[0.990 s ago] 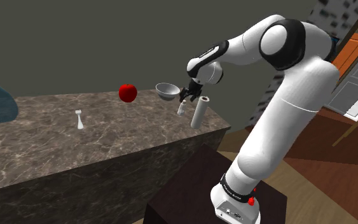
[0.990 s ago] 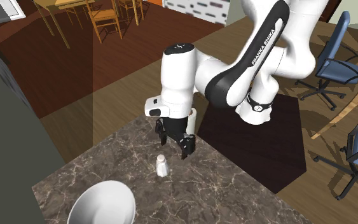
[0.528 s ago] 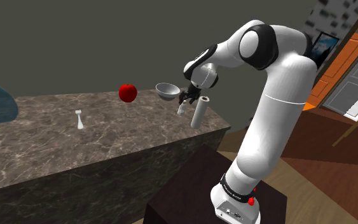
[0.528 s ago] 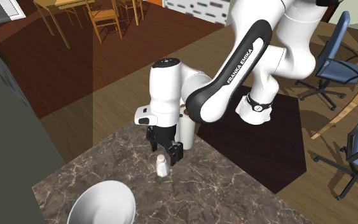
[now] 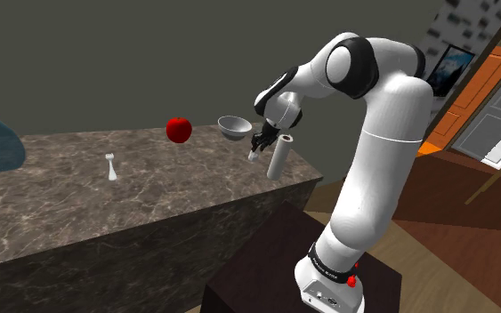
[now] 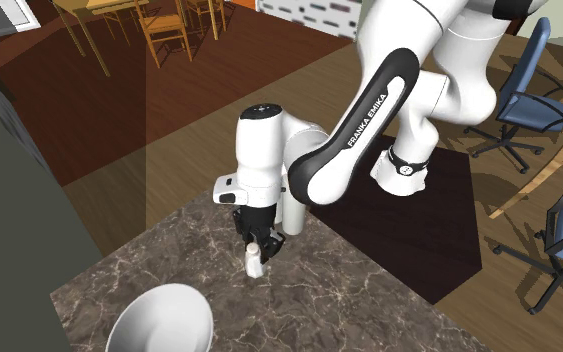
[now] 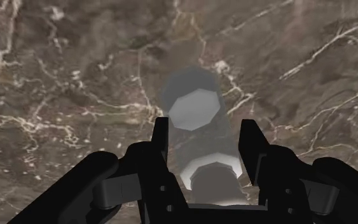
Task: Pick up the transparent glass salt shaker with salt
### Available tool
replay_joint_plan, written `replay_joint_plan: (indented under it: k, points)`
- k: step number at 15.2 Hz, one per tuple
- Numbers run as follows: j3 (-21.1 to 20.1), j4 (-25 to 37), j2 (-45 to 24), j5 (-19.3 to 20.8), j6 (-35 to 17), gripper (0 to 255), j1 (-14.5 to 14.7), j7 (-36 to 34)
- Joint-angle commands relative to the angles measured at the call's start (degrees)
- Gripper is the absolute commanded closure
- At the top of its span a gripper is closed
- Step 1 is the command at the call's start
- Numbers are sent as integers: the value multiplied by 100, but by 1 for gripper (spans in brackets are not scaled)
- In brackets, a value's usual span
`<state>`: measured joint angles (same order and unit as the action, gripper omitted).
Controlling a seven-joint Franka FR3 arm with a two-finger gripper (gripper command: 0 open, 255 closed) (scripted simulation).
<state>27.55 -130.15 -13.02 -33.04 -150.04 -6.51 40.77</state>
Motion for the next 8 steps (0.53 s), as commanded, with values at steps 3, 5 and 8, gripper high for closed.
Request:
replay_joint_plan:
  k: [3, 5, 8]
  points:
    - [-3, -5, -5, -5, -2, 255, 0, 4]
    - [-4, 0, -8, -5, 1, 255, 0, 3]
    - [29, -2, 51, 78, 41, 255, 25, -67]
